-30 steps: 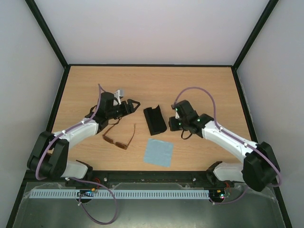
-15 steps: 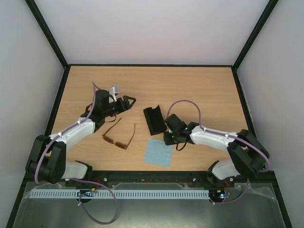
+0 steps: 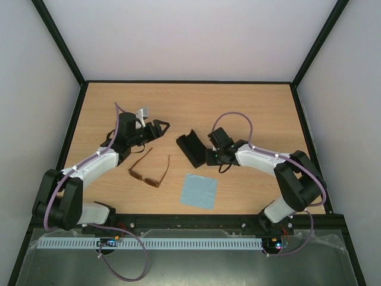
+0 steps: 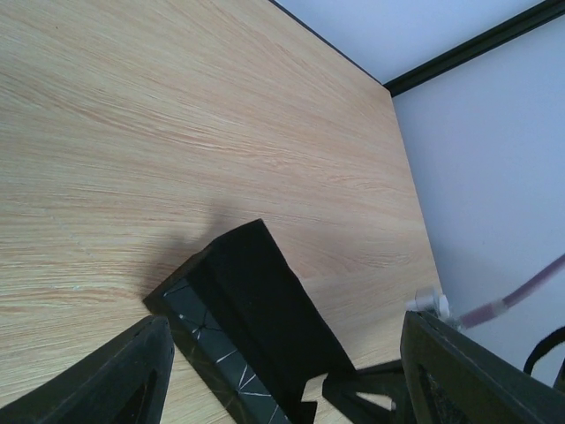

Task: Organize the sunglasses
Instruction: Adjust the sunglasses case at the center of the board.

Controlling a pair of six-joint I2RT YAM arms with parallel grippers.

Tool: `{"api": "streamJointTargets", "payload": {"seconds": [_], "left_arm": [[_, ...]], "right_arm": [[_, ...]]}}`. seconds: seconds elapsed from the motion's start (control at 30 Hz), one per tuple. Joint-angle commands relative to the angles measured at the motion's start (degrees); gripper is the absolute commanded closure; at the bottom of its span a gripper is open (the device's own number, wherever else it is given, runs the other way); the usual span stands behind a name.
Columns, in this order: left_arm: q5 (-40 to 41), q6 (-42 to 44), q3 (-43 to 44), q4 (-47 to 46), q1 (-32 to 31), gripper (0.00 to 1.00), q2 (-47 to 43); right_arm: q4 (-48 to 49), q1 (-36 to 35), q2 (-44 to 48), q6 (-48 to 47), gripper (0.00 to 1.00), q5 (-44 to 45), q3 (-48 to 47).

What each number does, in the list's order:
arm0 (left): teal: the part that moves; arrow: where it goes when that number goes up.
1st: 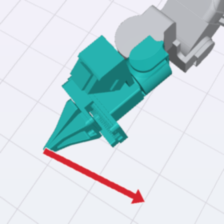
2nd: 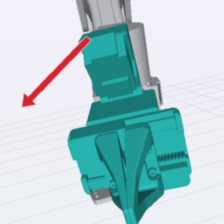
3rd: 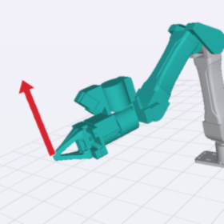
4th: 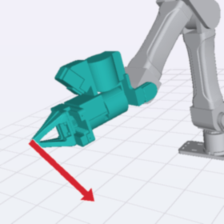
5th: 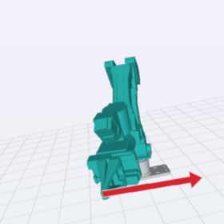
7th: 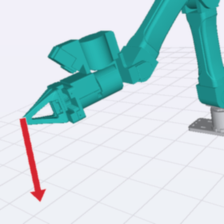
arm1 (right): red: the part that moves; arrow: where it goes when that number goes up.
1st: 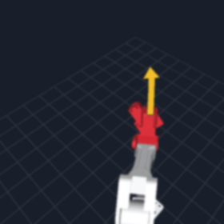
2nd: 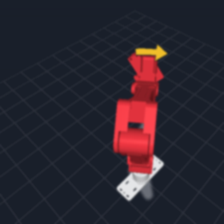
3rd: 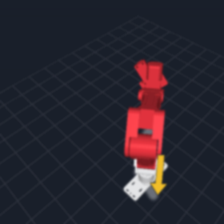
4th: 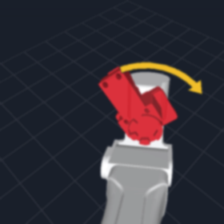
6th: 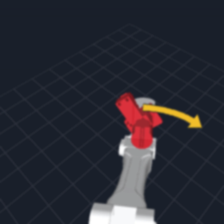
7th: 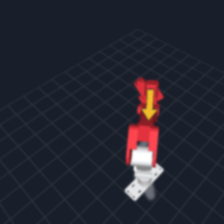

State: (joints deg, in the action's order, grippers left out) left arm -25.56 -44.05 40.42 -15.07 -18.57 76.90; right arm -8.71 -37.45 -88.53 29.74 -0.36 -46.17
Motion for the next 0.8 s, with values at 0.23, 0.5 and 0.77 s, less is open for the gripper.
{"api": "streamJointTargets", "payload": {"seconds": [0.23,0.5,0.77], "left_arm": [[-1.7,0.2,0.6,-1.6,0.4,0.27,1.2],[-1.3,0.4,0.3,-1.2,0.5,0.27,0.7],[-1.2,0.9,-0.5,-0.8,0.9,0.25,-1.0]], "right_arm": [[-2.5,6.0,-6.6,-4.5,0.95,2.4,-7.2],[-3.8,7.7,-12.3,-5.8,0.96,2.2,-15.7],[-5.3,8.3,-15.9,-6.8,0.96,1.7,-21.1]]}}
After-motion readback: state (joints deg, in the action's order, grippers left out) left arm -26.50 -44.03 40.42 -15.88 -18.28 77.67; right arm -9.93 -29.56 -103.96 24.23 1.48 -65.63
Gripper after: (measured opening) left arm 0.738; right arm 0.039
